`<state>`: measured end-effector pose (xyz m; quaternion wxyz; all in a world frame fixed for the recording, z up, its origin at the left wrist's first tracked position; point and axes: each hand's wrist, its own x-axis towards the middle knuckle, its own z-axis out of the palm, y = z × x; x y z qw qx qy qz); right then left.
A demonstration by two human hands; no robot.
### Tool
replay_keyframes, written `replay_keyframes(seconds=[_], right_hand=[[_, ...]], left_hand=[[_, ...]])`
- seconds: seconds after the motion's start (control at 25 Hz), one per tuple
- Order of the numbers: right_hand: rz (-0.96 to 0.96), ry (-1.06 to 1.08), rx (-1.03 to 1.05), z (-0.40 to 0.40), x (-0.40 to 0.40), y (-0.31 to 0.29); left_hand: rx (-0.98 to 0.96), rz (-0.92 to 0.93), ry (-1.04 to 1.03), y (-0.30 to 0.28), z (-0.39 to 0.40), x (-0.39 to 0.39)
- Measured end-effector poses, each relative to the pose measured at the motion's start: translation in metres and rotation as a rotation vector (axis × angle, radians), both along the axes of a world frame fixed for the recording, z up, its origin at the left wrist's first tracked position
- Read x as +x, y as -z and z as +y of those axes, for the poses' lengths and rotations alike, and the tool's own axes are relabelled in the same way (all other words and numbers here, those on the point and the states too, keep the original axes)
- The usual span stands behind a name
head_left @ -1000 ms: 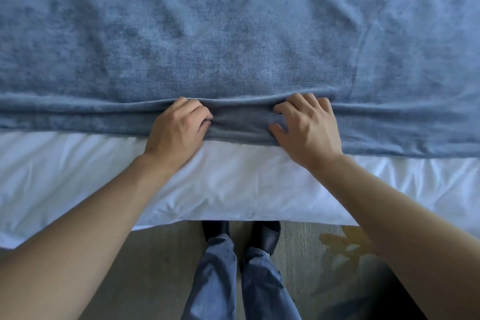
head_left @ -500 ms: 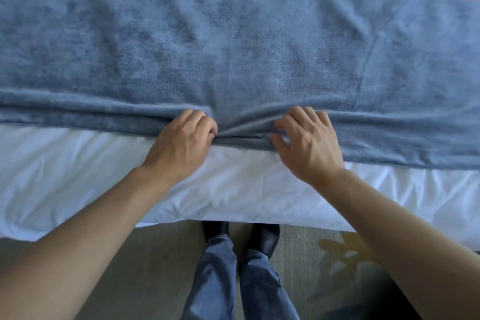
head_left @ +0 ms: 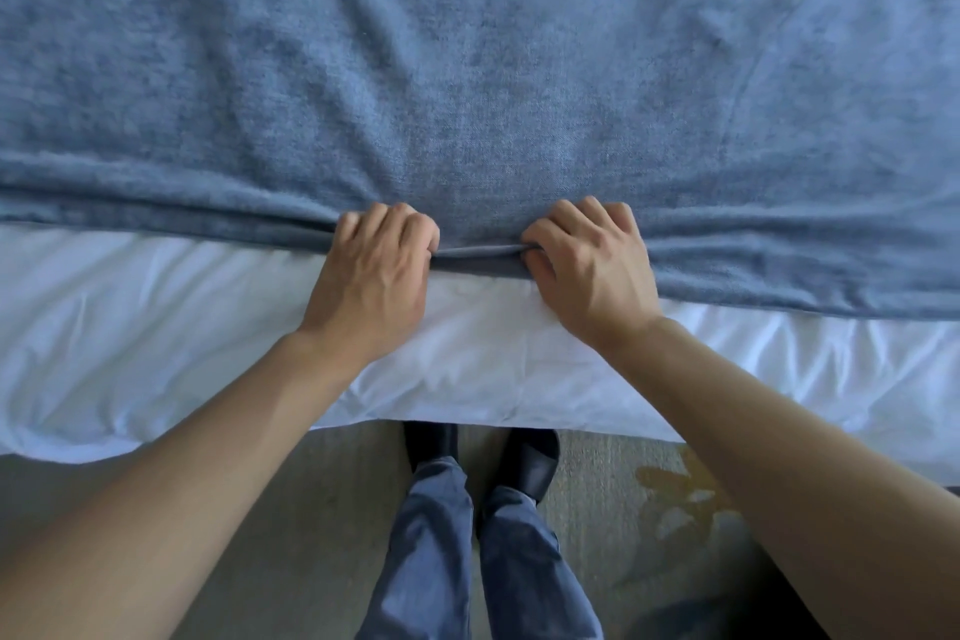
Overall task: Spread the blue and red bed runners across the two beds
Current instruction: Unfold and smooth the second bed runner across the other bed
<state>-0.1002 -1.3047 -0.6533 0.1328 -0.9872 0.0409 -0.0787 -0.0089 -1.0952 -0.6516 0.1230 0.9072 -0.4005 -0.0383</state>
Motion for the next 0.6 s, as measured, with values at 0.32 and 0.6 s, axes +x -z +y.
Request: replay_keyframes(seconds=[0.32,0.6], right_hand=[[-0.01,0.098,-0.141,-0.038,-0.021,0.009],[0.0,0.161,-0.216,-0.079,-0.054,0.01]], left_hand=[[0.016,-0.056,0.117,0.004,-0.007,0.01],[-0.018,-0.048,0.106,0.008,-0.01,0.011]])
